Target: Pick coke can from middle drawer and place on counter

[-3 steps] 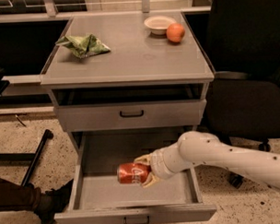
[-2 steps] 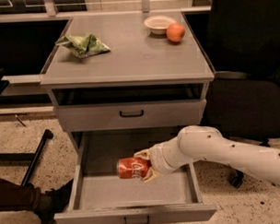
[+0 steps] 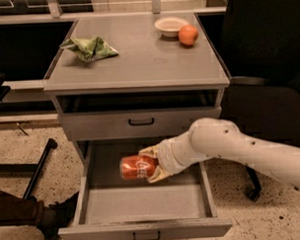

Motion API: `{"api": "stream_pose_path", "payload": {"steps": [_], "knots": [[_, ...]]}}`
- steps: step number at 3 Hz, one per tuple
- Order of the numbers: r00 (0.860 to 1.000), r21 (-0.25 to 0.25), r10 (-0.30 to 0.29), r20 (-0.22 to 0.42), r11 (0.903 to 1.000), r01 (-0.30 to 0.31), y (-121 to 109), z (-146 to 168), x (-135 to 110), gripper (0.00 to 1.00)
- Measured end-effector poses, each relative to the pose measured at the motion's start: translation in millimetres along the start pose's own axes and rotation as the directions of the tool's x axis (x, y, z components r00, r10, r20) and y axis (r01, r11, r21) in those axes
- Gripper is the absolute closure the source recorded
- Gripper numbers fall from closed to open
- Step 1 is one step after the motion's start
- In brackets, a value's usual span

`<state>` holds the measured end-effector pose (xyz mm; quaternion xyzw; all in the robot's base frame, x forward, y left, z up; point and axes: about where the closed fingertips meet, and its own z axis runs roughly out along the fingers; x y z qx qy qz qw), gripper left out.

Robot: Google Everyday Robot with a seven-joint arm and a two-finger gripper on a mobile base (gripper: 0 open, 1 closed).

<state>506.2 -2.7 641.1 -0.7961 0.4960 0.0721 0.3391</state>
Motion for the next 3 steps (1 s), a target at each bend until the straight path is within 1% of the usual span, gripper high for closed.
{"api": "stream_pose_path", "payload": {"steps": [1,2,3], "knots": [[0.994,0.046,-0.111,0.0,0.9927,0.111,-63.0,-39.9,-39.5,1.0],[0.971,0.136,-0.237,-0.043,0.961,0.241,-143.3,-84.4,-79.3,1.0],[0.971,0.136,-0.237,-0.043,0.961,0.241,-143.3,-84.4,-79.4,1.0]]}}
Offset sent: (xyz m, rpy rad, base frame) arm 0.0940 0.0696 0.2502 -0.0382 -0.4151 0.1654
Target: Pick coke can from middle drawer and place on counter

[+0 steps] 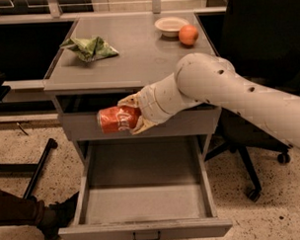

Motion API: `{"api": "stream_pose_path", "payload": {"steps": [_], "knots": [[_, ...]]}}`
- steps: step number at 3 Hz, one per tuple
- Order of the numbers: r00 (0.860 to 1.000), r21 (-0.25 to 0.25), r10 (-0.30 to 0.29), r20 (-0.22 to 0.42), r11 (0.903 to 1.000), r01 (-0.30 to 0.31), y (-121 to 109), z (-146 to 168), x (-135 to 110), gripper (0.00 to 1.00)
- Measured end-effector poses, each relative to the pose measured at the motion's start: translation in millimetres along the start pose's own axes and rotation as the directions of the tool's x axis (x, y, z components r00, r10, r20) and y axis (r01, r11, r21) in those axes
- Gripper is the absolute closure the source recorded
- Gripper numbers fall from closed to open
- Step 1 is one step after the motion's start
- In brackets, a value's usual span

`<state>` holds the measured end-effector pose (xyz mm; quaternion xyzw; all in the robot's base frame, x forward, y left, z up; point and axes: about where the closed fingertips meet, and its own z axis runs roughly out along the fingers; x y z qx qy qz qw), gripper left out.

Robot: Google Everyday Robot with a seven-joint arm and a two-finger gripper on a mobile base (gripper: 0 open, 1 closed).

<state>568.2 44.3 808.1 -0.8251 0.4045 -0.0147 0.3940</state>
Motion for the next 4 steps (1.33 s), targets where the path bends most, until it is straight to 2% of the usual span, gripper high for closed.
{"api": "stream_pose_path", "payload": {"steps": [1,2,3,4], "knots": [[1.0,-0.008,-0.016,-0.011,0.9998,0.016,-7.8,-2.5,0.9,1.0],[0.995,-0.02,-0.075,-0.065,0.997,0.074,-43.4,-15.4,15.4,1.0],[0.979,0.039,-0.109,-0.174,0.9923,0.118,-102.8,-35.7,45.6,1.0],[0.942,0.099,-0.081,-0.326,0.9879,0.119,-134.5,-50.0,91.6,1.0]]}}
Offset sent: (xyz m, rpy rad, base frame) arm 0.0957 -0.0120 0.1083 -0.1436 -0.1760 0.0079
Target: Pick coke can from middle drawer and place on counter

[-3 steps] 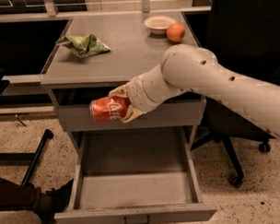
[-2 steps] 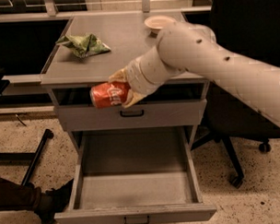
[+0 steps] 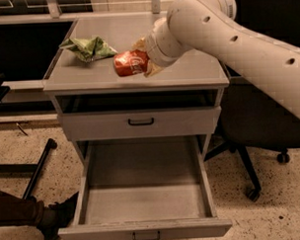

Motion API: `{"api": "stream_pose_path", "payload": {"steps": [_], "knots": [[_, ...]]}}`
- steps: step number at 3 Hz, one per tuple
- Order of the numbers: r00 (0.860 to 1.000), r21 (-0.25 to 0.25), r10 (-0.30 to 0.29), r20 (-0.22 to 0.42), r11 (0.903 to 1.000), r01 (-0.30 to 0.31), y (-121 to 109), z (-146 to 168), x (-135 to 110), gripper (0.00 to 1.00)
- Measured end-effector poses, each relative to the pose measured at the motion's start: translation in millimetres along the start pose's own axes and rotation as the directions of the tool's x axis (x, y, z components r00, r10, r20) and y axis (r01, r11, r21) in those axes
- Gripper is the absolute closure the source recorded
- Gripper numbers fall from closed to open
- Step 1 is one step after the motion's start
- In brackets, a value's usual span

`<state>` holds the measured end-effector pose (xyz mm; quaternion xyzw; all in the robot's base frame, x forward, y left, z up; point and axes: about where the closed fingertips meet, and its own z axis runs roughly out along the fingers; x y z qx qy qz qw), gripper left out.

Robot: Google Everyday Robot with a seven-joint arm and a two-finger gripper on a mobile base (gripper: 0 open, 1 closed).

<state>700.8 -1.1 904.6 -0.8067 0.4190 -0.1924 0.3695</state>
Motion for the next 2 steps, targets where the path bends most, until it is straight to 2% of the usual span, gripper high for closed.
{"api": "stream_pose_path", "payload": {"steps": [1,2], "knots": [[0.992,0.03,0.059,-0.108,0.9979,-0.056,-5.9,7.6,47.0,1.0],[0.986,0.04,0.103,-0.129,0.9943,-0.099,-5.4,24.9,74.2,1.0]]}}
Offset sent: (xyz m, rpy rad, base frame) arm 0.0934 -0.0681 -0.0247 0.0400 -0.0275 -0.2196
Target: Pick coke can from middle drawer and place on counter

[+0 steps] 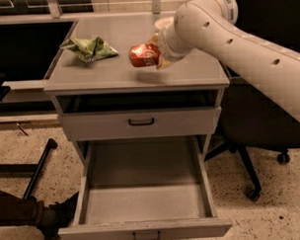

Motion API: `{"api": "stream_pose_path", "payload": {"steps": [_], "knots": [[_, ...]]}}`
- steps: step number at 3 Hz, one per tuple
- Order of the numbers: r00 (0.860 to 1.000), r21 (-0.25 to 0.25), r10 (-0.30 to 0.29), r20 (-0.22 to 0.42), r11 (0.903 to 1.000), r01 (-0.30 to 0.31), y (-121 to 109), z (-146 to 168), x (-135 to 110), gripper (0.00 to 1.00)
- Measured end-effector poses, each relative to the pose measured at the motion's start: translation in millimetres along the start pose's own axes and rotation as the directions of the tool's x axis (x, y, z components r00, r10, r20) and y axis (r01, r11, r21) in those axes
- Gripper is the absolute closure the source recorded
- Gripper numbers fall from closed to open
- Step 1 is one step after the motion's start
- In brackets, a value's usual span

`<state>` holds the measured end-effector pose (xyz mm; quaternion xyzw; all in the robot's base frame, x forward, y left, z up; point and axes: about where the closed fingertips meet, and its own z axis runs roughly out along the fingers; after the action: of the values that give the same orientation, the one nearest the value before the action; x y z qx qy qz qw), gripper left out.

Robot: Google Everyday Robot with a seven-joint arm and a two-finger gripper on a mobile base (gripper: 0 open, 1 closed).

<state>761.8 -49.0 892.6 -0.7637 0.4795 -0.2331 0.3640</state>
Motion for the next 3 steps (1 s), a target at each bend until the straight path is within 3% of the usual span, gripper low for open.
{"api": "stream_pose_path", "payload": {"steps": [1,2,3], "knots": [[0.998,-0.027,0.055,0.022,0.9981,-0.055,3.8,26.4,11.0,1.0],[0.988,-0.063,0.123,0.088,0.991,-0.118,13.1,47.8,12.8,1.0],[0.986,-0.064,0.133,0.096,0.9898,-0.128,11.5,48.5,12.7,1.0]]}}
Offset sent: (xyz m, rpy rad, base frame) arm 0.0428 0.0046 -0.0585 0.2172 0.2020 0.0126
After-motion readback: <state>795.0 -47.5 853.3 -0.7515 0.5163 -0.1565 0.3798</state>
